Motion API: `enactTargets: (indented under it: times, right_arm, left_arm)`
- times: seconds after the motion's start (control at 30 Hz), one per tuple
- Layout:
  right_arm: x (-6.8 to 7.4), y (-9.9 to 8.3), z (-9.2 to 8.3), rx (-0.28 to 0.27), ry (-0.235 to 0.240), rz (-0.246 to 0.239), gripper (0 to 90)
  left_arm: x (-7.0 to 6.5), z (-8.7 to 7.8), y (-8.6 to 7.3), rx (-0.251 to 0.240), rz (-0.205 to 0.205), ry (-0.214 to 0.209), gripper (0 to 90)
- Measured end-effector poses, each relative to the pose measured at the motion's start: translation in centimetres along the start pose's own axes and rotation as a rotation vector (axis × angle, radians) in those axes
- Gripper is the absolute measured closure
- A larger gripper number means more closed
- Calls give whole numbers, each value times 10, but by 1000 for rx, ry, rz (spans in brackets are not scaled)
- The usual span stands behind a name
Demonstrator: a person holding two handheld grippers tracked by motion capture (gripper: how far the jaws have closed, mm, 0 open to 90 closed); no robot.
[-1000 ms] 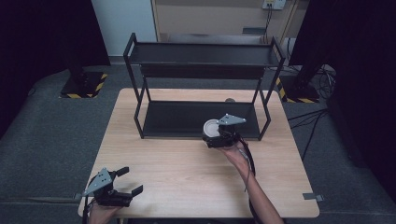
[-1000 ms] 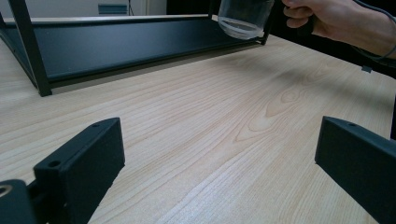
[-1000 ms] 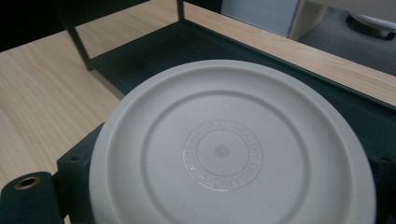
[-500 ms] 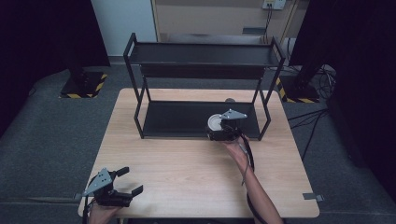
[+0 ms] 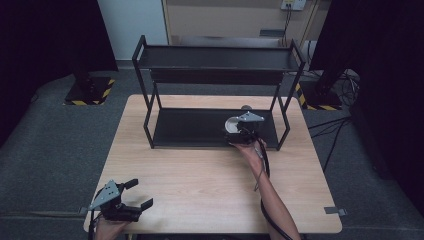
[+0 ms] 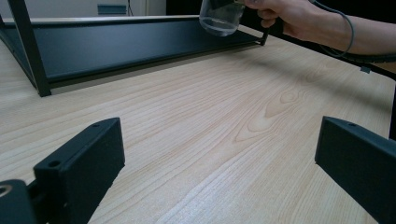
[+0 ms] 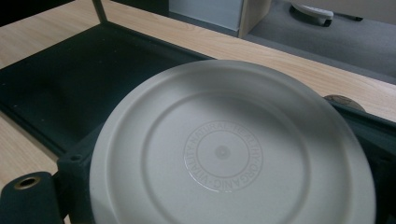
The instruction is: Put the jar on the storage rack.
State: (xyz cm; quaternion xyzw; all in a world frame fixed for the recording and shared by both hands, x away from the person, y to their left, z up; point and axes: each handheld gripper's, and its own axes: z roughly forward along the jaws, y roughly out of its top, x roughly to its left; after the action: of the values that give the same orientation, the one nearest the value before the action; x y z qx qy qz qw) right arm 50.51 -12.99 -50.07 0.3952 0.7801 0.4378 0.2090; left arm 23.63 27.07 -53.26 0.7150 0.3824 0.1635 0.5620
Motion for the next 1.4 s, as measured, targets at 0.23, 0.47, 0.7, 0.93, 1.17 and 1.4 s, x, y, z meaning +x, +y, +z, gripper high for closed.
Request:
enactTargets:
  times: [0.23,0.47,0.7,0.93,1.17,1.4]
  right_arm:
    - [-4,-2,11,5,-17,23,98]
    - [-6,-3,22,12,-39,23,98]
    - [-7,-1,27,14,-40,35,98]
    - [-9,-1,30,20,-44,40,98]
    - [-11,-4,31,17,-45,44,98]
    - [-13,-5,32,13,-39,58,97]
  left_arm:
    - [0,0,0,1,0,0,2]
    - [0,0,0,-2,-2,-2,2]
    - [0,0,0,-2,-1,-4,2]
    - [0,0,0,-1,-1,-4,2]
    - [0,0,0,-1,-2,-3,2]
    - [0,0,0,0,-1,-4,2]
